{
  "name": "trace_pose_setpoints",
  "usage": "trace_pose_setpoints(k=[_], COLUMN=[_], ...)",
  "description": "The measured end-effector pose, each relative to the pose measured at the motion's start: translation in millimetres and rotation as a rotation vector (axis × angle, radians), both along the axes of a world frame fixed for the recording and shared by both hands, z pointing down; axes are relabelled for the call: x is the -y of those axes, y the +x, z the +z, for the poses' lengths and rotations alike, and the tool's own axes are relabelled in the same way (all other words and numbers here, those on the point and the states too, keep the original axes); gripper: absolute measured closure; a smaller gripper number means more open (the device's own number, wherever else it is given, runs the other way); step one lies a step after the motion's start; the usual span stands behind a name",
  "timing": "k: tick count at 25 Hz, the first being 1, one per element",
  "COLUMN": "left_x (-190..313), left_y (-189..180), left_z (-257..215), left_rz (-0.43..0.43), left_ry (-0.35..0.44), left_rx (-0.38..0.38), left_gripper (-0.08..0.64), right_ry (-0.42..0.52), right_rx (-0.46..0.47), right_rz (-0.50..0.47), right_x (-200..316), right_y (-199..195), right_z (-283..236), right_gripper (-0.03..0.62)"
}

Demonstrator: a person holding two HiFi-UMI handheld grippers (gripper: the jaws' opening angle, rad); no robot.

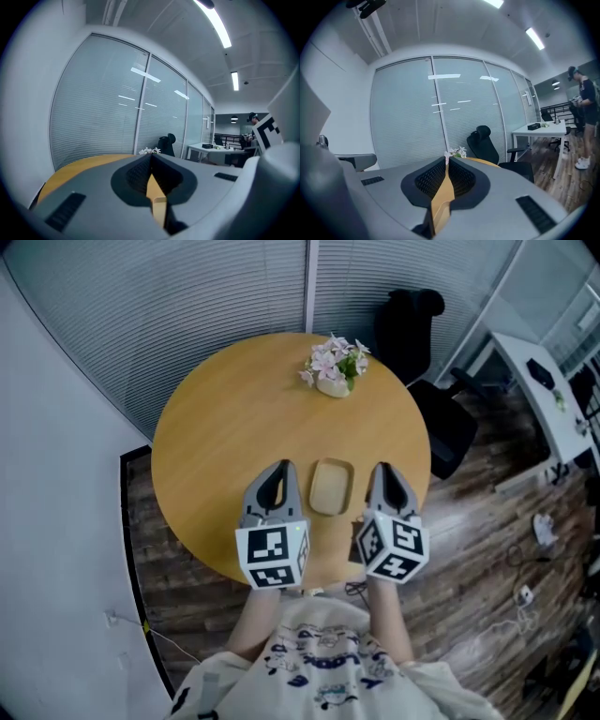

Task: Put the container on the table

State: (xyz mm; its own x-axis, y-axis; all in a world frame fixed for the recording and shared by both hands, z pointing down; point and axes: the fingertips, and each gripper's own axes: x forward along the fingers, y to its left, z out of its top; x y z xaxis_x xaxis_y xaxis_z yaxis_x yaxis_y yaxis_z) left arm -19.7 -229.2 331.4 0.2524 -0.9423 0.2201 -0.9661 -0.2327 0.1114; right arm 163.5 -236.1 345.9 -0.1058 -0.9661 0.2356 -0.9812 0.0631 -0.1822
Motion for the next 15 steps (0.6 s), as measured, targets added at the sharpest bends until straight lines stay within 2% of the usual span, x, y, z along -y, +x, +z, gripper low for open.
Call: trace_pose_setpoints(k=[15], left_x=[-8], left_y=[-6], left_z=[-26], left_rz=[0.002], left_ry=[0.067], left_rx=[0.003], left_gripper=[0.555], right_ry=[0.076], right_rx=[-0.008], right_rz=[-0.017], right_x=[-9], right_y=[-10], right_z=[-28], right_gripper=[0.571])
